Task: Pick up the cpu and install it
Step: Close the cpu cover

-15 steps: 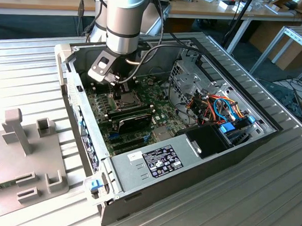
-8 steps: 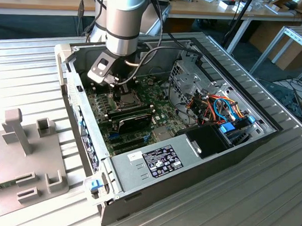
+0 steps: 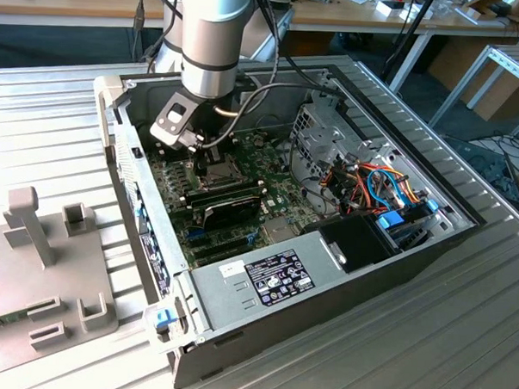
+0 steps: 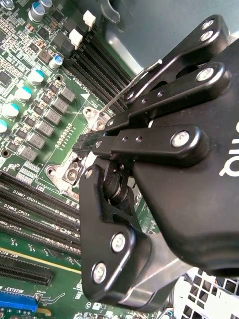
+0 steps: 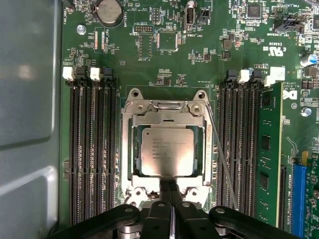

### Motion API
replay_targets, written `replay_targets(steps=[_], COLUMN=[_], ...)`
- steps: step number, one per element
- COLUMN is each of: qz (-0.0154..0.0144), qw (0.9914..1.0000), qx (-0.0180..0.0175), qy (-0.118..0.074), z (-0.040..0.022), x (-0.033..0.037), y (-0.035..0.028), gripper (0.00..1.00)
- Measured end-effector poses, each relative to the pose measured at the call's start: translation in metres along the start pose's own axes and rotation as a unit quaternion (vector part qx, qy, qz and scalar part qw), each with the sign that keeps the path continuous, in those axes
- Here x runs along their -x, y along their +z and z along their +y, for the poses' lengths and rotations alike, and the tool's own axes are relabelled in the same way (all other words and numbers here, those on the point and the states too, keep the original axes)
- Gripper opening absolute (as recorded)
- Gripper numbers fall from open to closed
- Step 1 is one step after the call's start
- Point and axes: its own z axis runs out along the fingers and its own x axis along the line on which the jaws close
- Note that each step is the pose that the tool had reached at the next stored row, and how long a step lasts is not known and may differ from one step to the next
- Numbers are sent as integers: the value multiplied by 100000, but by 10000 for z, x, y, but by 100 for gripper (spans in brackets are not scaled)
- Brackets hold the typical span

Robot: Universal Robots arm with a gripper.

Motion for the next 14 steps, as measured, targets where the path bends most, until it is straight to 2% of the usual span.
replay_targets(steps=[10, 14], qz=[12, -20], qw=[100000, 100000], qx=[6, 5], qy=[2, -5], z=[0, 1], x=[0, 1], y=[2, -28], gripper=[11, 11])
